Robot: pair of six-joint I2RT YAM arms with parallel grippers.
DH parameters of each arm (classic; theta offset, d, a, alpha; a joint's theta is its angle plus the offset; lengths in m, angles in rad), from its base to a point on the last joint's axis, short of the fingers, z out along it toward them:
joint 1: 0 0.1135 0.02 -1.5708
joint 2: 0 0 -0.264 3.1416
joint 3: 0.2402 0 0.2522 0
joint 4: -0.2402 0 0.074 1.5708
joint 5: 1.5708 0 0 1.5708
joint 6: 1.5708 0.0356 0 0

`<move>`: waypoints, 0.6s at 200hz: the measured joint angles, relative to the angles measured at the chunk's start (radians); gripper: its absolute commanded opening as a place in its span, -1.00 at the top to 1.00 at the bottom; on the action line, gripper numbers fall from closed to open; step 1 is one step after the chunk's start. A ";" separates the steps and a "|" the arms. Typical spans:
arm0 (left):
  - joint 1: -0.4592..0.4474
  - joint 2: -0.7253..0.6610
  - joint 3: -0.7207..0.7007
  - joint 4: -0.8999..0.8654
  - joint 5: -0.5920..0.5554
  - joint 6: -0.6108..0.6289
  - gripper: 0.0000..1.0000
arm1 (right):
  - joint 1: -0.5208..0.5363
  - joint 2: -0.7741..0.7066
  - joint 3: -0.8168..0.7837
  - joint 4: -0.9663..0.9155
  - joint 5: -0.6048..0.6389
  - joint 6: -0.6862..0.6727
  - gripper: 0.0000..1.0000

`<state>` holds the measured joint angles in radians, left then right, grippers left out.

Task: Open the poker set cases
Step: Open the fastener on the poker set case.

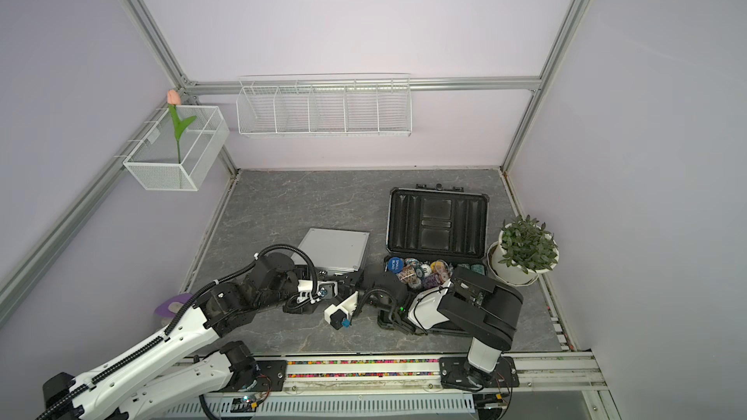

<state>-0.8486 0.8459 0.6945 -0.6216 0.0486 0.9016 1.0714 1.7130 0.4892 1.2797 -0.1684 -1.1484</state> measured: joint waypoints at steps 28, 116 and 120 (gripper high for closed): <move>0.011 0.014 0.000 0.018 -0.003 -0.001 -0.39 | 0.004 0.000 -0.010 0.005 0.000 -0.010 0.86; 0.018 0.043 -0.007 0.031 -0.006 -0.003 -0.25 | 0.005 0.000 -0.012 0.005 0.000 -0.026 0.86; 0.019 0.043 -0.008 0.032 -0.006 -0.003 -0.25 | 0.005 0.000 -0.012 0.005 0.000 -0.027 0.86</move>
<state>-0.8299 0.8894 0.6865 -0.5896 0.0422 0.8982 1.0763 1.7126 0.4774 1.2850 -0.1684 -1.1755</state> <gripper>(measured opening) 0.626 0.139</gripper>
